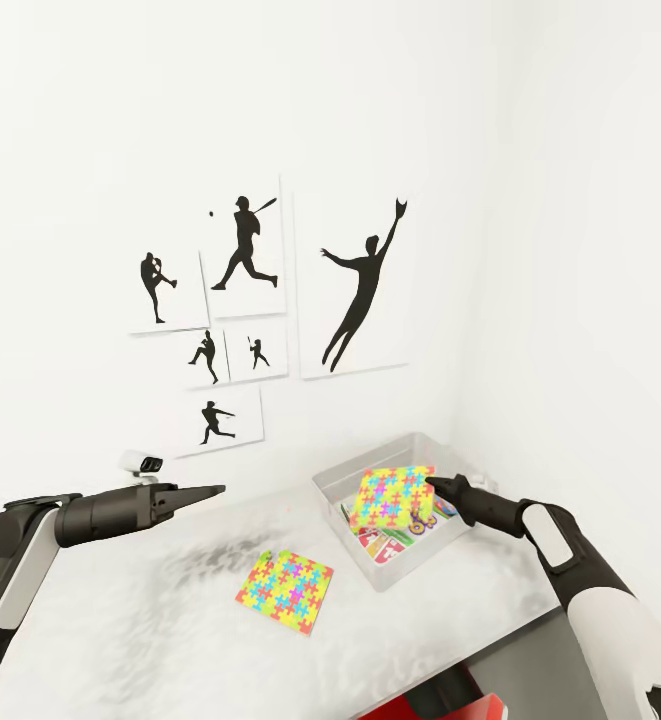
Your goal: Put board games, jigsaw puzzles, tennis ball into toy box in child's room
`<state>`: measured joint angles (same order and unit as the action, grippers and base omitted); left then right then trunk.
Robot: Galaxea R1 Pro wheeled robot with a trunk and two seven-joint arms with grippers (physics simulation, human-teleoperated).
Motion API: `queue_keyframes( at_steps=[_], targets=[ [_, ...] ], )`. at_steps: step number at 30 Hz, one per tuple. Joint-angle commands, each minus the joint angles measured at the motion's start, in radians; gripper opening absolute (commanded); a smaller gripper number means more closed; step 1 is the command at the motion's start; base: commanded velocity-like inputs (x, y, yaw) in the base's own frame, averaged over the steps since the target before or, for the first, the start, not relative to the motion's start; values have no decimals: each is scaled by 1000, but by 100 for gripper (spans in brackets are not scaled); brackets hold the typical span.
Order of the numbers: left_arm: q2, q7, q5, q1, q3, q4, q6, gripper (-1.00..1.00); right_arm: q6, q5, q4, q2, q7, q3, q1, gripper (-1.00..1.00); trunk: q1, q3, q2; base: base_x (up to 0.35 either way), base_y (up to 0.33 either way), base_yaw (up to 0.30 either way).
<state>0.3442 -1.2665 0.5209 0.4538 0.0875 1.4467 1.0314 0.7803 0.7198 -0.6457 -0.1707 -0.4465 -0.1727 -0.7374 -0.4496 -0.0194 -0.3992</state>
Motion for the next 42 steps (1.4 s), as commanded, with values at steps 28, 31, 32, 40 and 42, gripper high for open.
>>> queue_keyframes(
  at_steps=[28,31,32,40,42],
  targets=[
    [1,-2,4,0,2,0,8,100,-146,2,1,3,54,-6,-1,-100,0,0,-1,0,0,0],
    [1,-2,4,0,2,0,8,100,-152,2,1,4,69,-7,-1,-100,0,0,-1,0,0,0],
    [1,-2,4,0,2,0,8,100,-153,2,1,5,72,-7,-1,-100,0,0,-1,0,0,0],
    [1,-2,4,0,2,0,9,100,-157,1,0,13,98,-8,-2,-100,0,0,-1,0,0,0],
    [1,-2,4,0,2,0,9,100,-157,1,0,15,111,-9,-2,-100,0,0,-1,0,0,0]
  ],
)
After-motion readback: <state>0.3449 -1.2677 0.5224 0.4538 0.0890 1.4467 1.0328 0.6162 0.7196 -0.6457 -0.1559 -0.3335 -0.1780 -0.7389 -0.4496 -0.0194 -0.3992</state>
